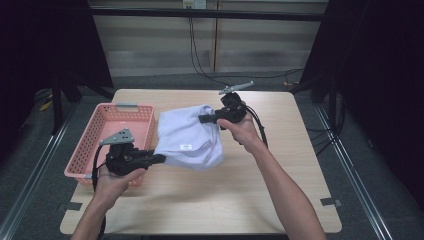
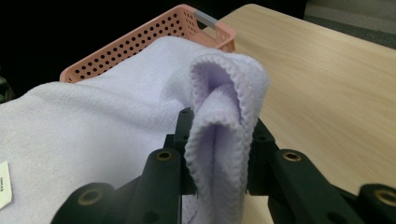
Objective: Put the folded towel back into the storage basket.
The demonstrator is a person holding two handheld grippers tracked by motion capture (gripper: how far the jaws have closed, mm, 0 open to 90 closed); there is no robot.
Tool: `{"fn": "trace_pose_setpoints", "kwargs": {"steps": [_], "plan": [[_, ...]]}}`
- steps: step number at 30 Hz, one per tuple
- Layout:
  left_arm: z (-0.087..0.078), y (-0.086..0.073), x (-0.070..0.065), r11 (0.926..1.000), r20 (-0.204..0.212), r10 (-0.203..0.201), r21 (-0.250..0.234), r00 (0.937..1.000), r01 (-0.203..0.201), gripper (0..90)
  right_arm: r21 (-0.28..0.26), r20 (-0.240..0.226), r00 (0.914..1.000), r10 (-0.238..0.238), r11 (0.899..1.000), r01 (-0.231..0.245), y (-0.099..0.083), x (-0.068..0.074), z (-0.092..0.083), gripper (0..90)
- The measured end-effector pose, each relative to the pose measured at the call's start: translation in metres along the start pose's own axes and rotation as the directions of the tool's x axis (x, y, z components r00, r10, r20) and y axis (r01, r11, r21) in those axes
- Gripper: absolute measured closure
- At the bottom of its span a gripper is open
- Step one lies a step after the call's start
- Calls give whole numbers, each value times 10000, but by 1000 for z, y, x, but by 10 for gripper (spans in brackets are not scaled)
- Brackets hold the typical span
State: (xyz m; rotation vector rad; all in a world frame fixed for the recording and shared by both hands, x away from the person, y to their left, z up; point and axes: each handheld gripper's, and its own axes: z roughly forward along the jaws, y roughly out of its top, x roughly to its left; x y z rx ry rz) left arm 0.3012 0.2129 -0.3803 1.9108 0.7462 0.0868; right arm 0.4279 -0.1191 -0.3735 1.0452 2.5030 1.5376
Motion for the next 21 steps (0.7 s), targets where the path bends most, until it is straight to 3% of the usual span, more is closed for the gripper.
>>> {"fn": "trace_pose_setpoints", "kwargs": {"steps": [5,9,13,21], "plan": [[-16,2,11,9990,-184,-246,-389,9995,239,740,2,-120,9998,-164,9999,164,22,5,12,717],[-33,6,18,9980,-338,-200,-608,9992,179,740,37,-167,9990,-419,9991,420,37,12,23,717],[-45,7,24,9980,-547,-228,-595,9982,195,740,-88,-323,9990,-319,9995,316,46,19,35,717],[-79,-3,37,9945,-888,-508,-953,9948,423,740,-47,-649,9968,-466,9989,464,66,37,64,717]]}}
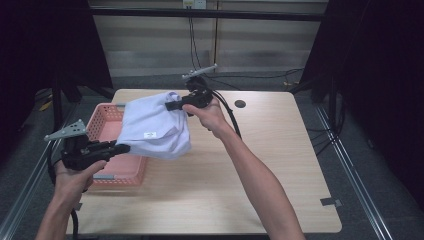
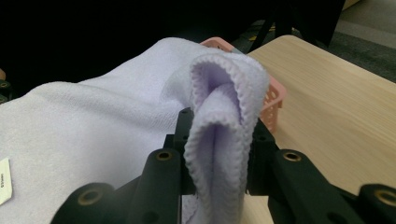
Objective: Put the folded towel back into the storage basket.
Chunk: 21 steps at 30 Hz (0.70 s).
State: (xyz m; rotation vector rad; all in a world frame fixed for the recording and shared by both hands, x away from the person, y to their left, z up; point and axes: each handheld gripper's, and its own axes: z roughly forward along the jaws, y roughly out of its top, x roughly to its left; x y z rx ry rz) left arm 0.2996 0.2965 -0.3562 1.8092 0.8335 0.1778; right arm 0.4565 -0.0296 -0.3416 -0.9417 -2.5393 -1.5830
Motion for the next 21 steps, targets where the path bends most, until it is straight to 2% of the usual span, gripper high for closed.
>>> {"fn": "trace_pose_setpoints", "kwargs": {"steps": [4,5,6,8,11,15,21], "plan": [[-17,-4,13,9997,-350,-232,-101,9991,229,740,142,-146,9999,-4,9999,7,10,6,22,717],[-22,-5,16,9993,-443,-338,-198,9984,330,739,35,-222,9998,17,10000,-16,12,8,26,718],[-27,-6,17,9991,-553,-346,-255,9979,332,740,-88,-380,9992,88,9999,-91,13,9,31,717],[-36,-5,21,9994,-748,-289,-217,9968,274,740,19,-410,9991,117,9999,-116,14,12,43,718],[-49,-7,27,9986,-987,-443,-319,9941,413,740,23,-496,9987,151,9999,-150,20,19,58,718],[-64,-12,36,9973,-1353,-664,-412,9886,614,741,-10,-618,9980,135,9999,-135,29,28,73,717],[-83,-25,54,9934,-1877,-1122,-462,9758,1053,742,205,-512,9984,221,9996,-210,36,41,101,718]]}}
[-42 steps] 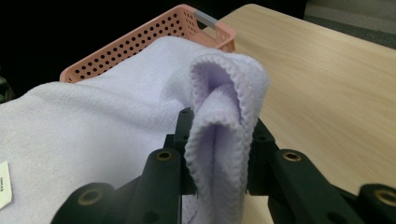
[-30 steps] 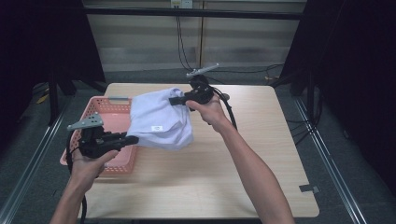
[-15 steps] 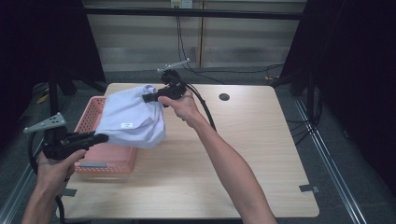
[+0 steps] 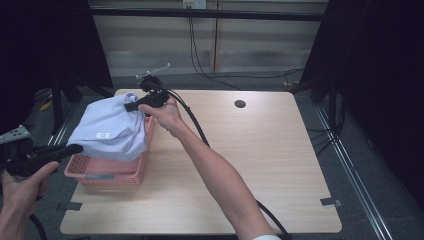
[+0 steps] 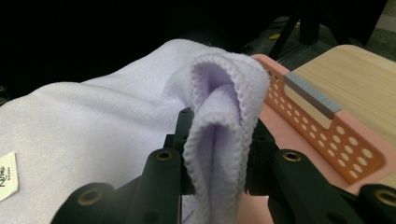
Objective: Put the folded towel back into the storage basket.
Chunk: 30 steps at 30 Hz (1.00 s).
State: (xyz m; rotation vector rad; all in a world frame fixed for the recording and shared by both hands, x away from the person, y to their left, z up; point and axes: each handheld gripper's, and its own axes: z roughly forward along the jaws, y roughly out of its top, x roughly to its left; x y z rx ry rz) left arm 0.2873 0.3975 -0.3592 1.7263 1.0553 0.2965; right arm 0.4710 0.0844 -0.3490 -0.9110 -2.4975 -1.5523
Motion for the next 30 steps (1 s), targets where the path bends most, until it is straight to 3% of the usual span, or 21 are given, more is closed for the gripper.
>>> {"fn": "trace_pose_setpoints", "kwargs": {"steps": [4,6,9,16,25,28,29,30], "plan": [[-1,-14,12,9994,-309,-271,219,9992,278,741,321,190,9997,164,9993,-170,-8,2,22,718],[2,-23,18,9974,-442,-409,582,9982,434,741,781,440,9990,-59,9969,24,-15,3,34,718],[4,-35,29,9936,-692,-805,742,9944,856,741,791,425,9990,152,9967,-185,-25,-1,46,718],[18,-49,40,9843,-1143,-966,1362,9887,1119,739,761,705,9959,569,9952,-623,-39,-8,67,716],[40,-59,36,9715,-1387,-480,2237,9892,785,705,1335,1202,9917,447,9892,-607,-61,-21,83,697],[42,-60,34,9666,-1562,-241,2486,9874,629,620,1522,1302,9909,346,9868,-545,-64,-26,87,646],[42,-60,33,9669,-1531,-192,2486,9880,573,572,1592,1376,9902,238,9862,-458,-64,-27,88,607],[41,-60,31,9688,-1756,-68,2427,9844,500,525,1753,1523,9881,219,9833,-488,-65,-29,88,596]]}}
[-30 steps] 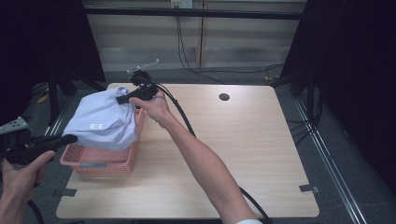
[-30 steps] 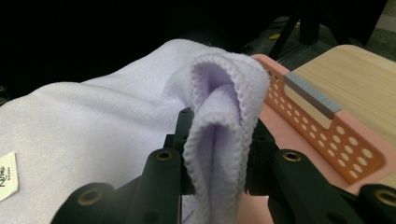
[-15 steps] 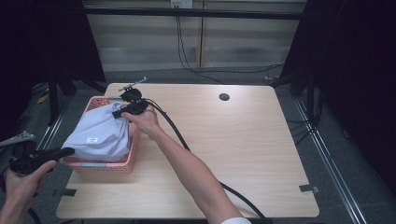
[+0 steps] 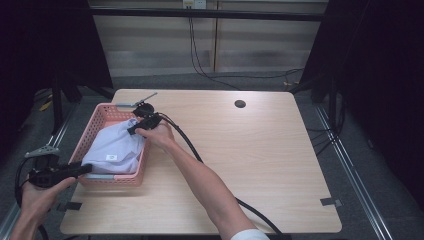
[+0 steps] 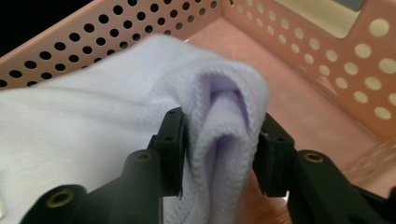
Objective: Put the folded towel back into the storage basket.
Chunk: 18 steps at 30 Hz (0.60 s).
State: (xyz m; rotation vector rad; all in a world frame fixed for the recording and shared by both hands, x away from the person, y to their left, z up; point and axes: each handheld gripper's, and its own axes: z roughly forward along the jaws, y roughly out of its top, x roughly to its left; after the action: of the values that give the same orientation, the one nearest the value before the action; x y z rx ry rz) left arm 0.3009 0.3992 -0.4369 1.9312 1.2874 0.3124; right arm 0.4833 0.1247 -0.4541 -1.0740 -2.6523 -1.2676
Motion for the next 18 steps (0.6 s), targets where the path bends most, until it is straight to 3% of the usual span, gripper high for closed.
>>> {"fn": "trace_pose_setpoints", "kwargs": {"steps": [2,4,10,15,18], "plan": [[-2,-1,-4,9996,59,202,-211,9998,-201,439,-203,-84,9997,-227,9995,226,1,-1,-1,504],[-4,0,-9,9992,-51,319,-221,9995,-320,409,-225,426,9981,-452,9987,461,4,1,-5,412],[-4,12,-24,9966,268,233,-799,9994,-211,346,-959,330,9991,-271,9949,302,8,-12,-37,389],[2,22,-45,9956,313,358,-880,9989,-329,353,-1295,-8,9988,-489,9904,484,-6,-20,-67,372],[8,25,-63,9948,276,655,-794,9975,-632,357,-1690,-113,9987,-496,9845,469,-18,-23,-92,363]]}}
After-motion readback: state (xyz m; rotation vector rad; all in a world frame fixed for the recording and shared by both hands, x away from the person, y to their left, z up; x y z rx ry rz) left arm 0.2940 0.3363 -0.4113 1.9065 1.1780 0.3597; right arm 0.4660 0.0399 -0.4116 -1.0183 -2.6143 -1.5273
